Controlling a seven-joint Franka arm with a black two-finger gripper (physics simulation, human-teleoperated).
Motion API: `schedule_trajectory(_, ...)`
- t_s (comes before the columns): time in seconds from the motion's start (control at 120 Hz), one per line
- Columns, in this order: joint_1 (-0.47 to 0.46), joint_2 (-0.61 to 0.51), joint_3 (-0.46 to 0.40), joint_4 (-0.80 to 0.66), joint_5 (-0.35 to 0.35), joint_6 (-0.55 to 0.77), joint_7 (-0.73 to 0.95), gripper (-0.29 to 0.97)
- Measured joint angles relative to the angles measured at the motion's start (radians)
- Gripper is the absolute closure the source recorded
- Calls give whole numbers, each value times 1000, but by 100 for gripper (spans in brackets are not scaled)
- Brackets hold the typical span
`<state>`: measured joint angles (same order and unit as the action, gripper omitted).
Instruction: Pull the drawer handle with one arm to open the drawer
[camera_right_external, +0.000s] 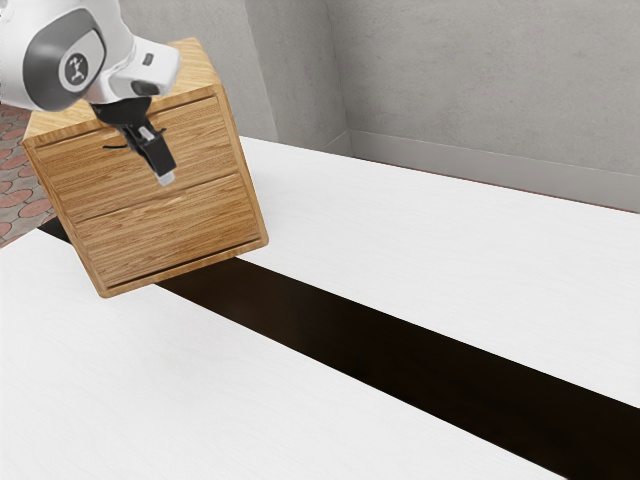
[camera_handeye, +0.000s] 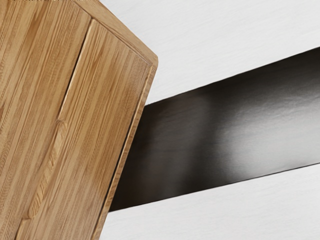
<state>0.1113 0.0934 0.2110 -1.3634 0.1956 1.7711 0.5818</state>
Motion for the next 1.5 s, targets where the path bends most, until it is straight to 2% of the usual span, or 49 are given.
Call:
schedule_trajectory(0.567,92,135,-10,152,8,27,106,0)
schedule_trajectory(0.867,143,187,-41,210,4,26,135,0)
schedule_trajectory(1.025,220,219,-113,248,7,26,149,0)
schedule_trajectory(1.5,239,272,-122,296,10,34,176,0)
